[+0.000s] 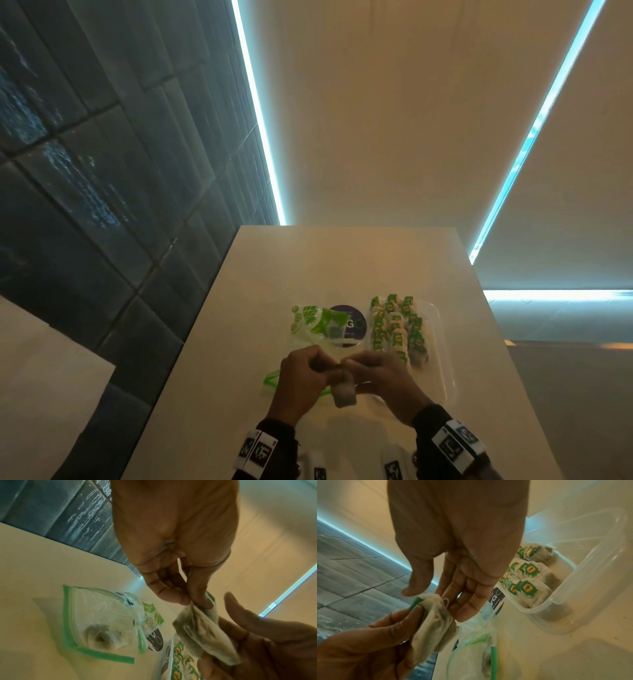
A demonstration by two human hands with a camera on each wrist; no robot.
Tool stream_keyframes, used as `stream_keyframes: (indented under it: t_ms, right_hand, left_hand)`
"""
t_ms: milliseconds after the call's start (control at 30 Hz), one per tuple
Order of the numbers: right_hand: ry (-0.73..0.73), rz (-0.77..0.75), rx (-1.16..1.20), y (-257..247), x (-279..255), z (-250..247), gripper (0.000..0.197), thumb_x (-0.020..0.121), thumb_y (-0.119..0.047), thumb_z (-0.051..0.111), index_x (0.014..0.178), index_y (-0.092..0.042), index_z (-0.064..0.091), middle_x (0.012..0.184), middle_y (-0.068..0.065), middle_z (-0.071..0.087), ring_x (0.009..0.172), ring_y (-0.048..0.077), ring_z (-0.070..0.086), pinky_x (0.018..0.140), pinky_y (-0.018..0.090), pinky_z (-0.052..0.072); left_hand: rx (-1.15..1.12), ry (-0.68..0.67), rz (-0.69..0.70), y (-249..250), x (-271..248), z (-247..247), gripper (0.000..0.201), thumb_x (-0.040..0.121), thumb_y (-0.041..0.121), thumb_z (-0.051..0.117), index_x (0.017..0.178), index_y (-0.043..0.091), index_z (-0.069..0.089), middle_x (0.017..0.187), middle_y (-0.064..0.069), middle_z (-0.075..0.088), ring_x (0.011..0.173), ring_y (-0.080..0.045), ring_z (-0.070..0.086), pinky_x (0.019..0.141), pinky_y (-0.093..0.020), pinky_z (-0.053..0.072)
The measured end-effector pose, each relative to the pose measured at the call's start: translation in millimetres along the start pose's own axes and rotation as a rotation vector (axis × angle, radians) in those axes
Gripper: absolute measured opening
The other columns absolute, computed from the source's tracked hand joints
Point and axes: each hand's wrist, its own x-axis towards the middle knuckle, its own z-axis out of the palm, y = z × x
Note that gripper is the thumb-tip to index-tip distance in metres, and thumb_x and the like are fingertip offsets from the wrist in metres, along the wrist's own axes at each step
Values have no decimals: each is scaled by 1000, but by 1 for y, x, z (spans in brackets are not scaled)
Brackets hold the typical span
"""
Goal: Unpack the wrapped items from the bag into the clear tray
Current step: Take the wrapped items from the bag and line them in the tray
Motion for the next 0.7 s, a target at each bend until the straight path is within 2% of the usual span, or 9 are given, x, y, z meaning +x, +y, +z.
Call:
stream_keyframes:
  t_ms: [100, 167, 233, 333, 400, 500, 567, 633, 700]
  right_hand:
    - [1, 0, -111, 2, -3, 1, 24, 86, -13, 69, 102, 5, 69, 94, 17, 72, 85, 24, 70, 75, 31, 58]
    - [48, -9, -180, 4, -3, -1, 18, 85, -9, 70, 96, 5, 70, 88, 15, 72, 78, 19, 68, 72, 31, 56]
    - [92, -10, -241, 4, -3, -3, 15, 83, -12, 73, 90, 1, 73, 83, 14, 72, 75, 19, 65, 69, 33, 52]
    - [175, 29, -285, -2, -8, -12, 12, 84, -13, 72, 87, -2, 74, 77, 5, 70, 70, 11, 60, 64, 21, 49]
    - [273, 60, -265, -4, -11, -28, 10, 85, -12, 71, 86, -3, 74, 80, 5, 71, 69, 10, 61, 57, 17, 49]
    - [573, 45, -306, -1, -8, -70, 6, 83, -14, 73, 81, -9, 75, 83, 11, 73, 66, 17, 62, 50, 23, 47]
    - [730, 69, -390, 4, -1, -98, 9, 83, -18, 74, 77, -11, 73, 81, 14, 73, 66, 23, 64, 53, 33, 53]
    - [776, 121, -466, 9, 8, -116, 13, 85, -21, 72, 79, -10, 73, 79, 13, 72, 69, 26, 66, 62, 40, 59]
    - [761, 171, -526, 15, 17, -126, 15, 87, -21, 70, 80, -8, 72, 77, 12, 71, 68, 26, 67, 67, 44, 61]
  left_hand:
    - [-20, 31, -24, 2, 1, 5, 24, 62, 20, 89, 61, 25, 66, 58, 5, 68, 52, -1, 60, 55, -21, 53]
    - [-27, 30, -36, 1, 2, 10, 23, 62, 19, 89, 61, 25, 67, 59, 4, 69, 53, -3, 62, 56, -24, 55]
    - [-77, 25, -52, 0, 2, 16, 19, 66, 16, 87, 66, 23, 70, 64, 0, 71, 58, -7, 65, 57, -26, 57]
    - [-214, 22, -105, -9, -1, 22, 15, 72, 6, 82, 79, 15, 73, 67, -5, 72, 63, -16, 68, 60, -32, 59]
    - [-217, 45, -144, -18, -3, 19, 16, 73, 5, 81, 83, 15, 72, 66, -4, 72, 62, -15, 67, 62, -32, 59]
    - [-6, 106, -168, -41, -9, 8, 16, 72, 12, 82, 75, 24, 72, 70, 5, 73, 67, -5, 68, 63, -21, 54]
    - [159, 109, -204, -56, -14, 1, 11, 74, 18, 79, 72, 27, 72, 75, 10, 73, 74, -3, 67, 69, -22, 54]
    - [322, 80, -246, -68, -16, -1, 12, 77, 22, 73, 85, 30, 72, 91, 10, 71, 89, -9, 66, 82, -26, 53]
    - [437, 41, -235, -77, -17, 2, 25, 79, 20, 69, 101, 31, 70, 108, 8, 64, 105, -13, 60, 94, -25, 48]
